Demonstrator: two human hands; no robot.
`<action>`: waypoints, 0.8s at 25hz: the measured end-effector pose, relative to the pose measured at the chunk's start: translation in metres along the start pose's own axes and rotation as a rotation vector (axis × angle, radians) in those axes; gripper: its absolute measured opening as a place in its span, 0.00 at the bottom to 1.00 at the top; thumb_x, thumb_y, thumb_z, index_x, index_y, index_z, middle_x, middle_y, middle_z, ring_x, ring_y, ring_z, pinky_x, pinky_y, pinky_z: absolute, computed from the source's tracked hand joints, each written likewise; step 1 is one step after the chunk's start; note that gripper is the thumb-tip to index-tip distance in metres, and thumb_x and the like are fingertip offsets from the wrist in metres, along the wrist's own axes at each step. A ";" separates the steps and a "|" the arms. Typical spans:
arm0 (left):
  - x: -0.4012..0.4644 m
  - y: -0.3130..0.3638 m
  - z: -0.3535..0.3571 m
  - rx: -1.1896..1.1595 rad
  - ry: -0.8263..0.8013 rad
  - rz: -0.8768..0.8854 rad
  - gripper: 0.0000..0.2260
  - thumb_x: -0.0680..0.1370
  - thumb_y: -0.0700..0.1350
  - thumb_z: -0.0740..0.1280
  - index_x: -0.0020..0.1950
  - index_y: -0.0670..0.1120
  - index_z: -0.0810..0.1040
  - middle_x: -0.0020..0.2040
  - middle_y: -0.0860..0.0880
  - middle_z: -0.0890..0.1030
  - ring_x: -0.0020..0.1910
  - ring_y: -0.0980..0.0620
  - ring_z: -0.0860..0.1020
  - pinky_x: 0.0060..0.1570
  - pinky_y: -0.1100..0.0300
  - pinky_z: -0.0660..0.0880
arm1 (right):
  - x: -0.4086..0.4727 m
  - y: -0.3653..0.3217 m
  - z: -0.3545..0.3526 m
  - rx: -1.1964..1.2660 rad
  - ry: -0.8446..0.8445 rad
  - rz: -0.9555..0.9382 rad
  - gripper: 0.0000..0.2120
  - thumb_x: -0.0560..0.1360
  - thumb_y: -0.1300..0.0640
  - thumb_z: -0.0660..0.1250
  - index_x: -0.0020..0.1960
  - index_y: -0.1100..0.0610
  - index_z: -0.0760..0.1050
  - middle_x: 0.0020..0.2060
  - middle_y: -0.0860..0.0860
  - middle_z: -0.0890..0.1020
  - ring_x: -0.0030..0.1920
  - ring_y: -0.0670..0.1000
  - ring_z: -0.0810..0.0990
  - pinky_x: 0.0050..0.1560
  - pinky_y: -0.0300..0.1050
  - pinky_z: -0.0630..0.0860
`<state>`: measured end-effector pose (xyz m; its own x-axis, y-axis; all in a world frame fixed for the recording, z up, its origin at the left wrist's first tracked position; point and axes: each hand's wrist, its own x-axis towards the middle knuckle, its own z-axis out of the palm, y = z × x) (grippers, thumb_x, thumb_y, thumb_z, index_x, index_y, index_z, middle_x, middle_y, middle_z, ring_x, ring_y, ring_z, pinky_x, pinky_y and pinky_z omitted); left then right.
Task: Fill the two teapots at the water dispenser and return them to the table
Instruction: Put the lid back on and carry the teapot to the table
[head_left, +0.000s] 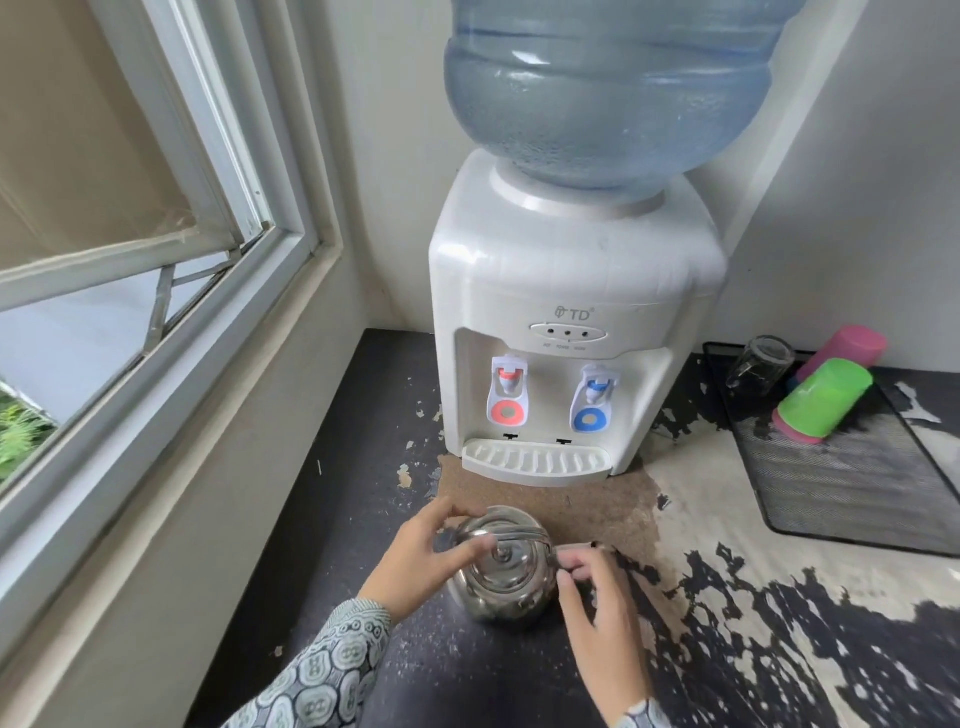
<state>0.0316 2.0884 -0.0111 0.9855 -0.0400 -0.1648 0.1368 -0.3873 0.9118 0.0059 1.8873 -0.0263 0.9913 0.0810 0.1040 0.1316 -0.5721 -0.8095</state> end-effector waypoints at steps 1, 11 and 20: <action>0.000 0.005 0.002 -0.050 -0.005 0.019 0.07 0.72 0.50 0.71 0.48 0.50 0.80 0.49 0.51 0.84 0.50 0.57 0.80 0.53 0.65 0.74 | -0.002 -0.004 0.002 0.110 -0.030 0.072 0.11 0.75 0.63 0.63 0.44 0.47 0.76 0.44 0.44 0.82 0.46 0.48 0.80 0.50 0.43 0.77; -0.017 0.016 0.029 -0.271 0.076 0.017 0.11 0.68 0.50 0.71 0.36 0.42 0.78 0.31 0.47 0.83 0.32 0.52 0.80 0.34 0.62 0.76 | 0.013 -0.060 0.008 1.184 -0.289 0.642 0.14 0.79 0.58 0.53 0.51 0.61 0.77 0.47 0.54 0.86 0.47 0.49 0.83 0.48 0.43 0.75; -0.044 0.026 0.079 -0.354 0.434 0.080 0.17 0.78 0.53 0.60 0.32 0.48 0.75 0.24 0.48 0.74 0.24 0.51 0.72 0.28 0.63 0.70 | -0.013 -0.041 -0.046 1.056 -0.356 0.641 0.18 0.75 0.43 0.60 0.49 0.60 0.69 0.35 0.54 0.83 0.36 0.52 0.82 0.39 0.41 0.78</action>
<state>-0.0160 2.0075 -0.0100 0.9347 0.3552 0.0120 0.0112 -0.0632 0.9979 -0.0123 1.8721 0.0325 0.7978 0.3388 -0.4987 -0.5960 0.3184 -0.7372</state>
